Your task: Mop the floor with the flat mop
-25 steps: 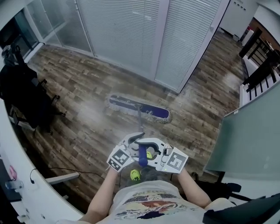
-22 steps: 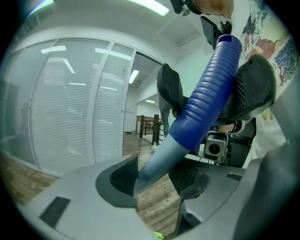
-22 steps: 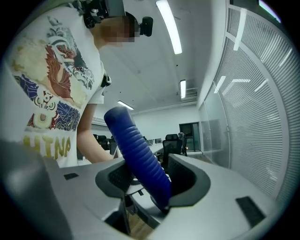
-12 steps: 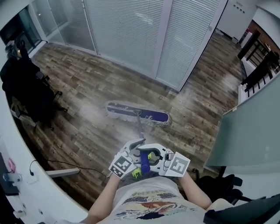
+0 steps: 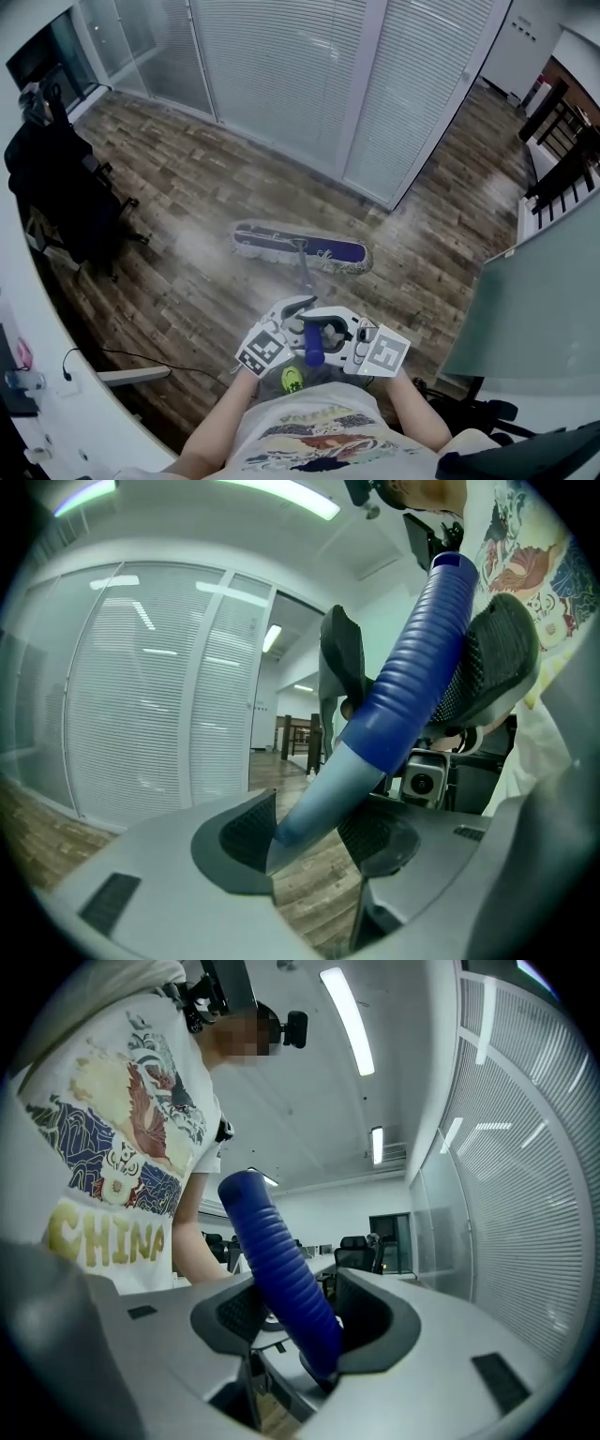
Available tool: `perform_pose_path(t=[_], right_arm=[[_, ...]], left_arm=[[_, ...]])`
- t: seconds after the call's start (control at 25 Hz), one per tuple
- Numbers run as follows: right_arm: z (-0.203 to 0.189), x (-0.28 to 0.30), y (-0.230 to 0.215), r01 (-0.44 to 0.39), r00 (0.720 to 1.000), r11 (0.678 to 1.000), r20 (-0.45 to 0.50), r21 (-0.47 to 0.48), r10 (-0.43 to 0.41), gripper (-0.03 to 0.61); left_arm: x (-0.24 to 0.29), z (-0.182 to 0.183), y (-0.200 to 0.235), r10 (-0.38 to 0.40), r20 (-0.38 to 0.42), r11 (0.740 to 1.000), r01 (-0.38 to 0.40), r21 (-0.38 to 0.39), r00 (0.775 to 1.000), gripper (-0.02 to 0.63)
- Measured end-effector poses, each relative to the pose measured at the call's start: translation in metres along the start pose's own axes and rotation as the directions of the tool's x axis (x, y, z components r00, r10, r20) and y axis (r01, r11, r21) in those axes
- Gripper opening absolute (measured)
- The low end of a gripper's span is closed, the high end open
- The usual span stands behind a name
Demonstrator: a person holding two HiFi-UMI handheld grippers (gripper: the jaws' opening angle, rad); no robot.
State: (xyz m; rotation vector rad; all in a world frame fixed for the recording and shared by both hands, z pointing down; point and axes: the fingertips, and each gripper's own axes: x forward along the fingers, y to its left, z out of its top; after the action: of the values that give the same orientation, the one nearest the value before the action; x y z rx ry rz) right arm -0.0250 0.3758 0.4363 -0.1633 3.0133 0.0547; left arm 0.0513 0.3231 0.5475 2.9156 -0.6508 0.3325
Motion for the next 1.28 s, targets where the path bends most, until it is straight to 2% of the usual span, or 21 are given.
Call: perform_pose_path(t=[0.2,0.52,0.84,1.08,1.28], right_arm=[[-0.009,0.008,-0.079,-0.025,0.999,1.0,0.021,-0.014,0.025,0.206],[-0.01,-0.002,-0.237,-0.047,0.997,0.999,0.057,-0.006,0.048,0.209],[-0.036,-0.004,-0.363,-0.075,0.997,0.997,0.026,0.005,0.075,0.224],[-0.048,0.002,-0.407,-0.052,0.998,0.997,-0.028,0.056,0.054,0.225],[-0.055,0.01,-0.392,-0.03,0.998,0.994,-0.043,0.107,0.035,0.233]], left_arm=[[0.034,0.007,0.075,0.026,-0.021,1.0,-0.026,0.002,0.999,0.181],[0.118,0.038,0.207,0.043,-0.053,0.999,-0.042,0.011,0.998,0.181],[0.181,0.047,0.32,0.06,-0.089,0.997,-0.056,0.049,0.994,0.181],[0.196,0.056,0.36,0.05,-0.09,0.998,-0.045,0.05,0.995,0.181],[0.18,0.047,0.352,0.049,-0.113,0.997,-0.042,0.063,0.992,0.179]])
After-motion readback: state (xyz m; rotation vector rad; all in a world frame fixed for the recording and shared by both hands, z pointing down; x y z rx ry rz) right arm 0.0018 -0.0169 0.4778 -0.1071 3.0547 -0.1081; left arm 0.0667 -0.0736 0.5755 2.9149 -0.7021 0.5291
